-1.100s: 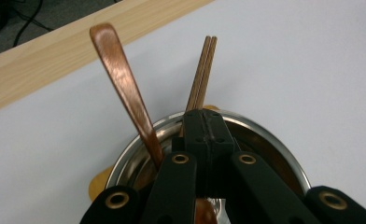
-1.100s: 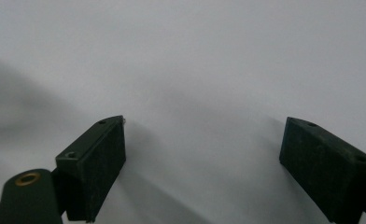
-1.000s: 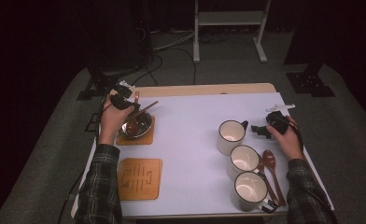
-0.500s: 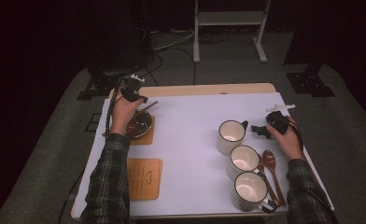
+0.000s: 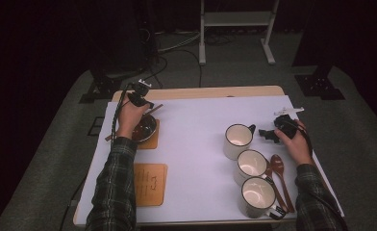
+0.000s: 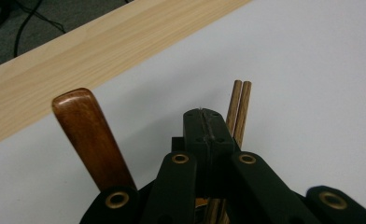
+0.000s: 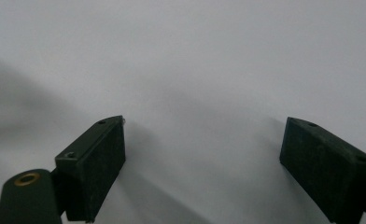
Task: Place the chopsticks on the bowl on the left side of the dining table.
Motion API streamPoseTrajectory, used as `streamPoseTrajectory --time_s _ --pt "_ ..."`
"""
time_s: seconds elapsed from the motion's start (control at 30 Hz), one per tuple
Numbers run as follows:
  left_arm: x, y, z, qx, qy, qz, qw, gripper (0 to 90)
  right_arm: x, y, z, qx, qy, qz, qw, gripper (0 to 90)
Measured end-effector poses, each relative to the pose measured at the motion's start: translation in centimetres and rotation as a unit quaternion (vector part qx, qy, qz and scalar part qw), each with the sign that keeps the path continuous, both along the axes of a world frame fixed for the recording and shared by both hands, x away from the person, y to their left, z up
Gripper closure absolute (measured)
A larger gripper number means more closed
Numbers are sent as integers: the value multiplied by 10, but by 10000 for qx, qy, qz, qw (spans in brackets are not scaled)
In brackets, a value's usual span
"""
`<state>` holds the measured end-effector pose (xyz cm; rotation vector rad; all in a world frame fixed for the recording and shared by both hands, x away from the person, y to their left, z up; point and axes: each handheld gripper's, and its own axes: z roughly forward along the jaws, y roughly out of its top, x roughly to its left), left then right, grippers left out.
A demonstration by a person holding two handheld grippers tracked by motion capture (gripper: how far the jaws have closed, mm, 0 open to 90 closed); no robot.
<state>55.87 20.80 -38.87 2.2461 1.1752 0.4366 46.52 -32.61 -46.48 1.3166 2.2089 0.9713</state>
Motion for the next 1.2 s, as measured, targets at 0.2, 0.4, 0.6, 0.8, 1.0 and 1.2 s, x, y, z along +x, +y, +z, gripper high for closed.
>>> streamPoseTrajectory --time_s 0.2,0.4,0.6,0.8,1.0,1.2 --pt "-4 -5 -2 -41 46 -49 10000 900 0 0 0 2 1 2 10000 126" --pt "-14 -13 0 -65 81 -211 9997 900 0 0 0 1 2 4 10000 126" --pt "-27 -21 -3 -100 109 -370 9992 900 0 0 0 2 3 3 10000 126" --pt "-39 -28 -5 -80 184 -548 9983 900 0 0 0 1 2 2 10000 125" --pt "-50 -32 -5 -90 214 -666 9975 900 0 0 0 4 4 4 10000 125" --pt "-61 -36 -6 -127 219 -795 9965 900 0 0 0 3 5 4 10000 125"
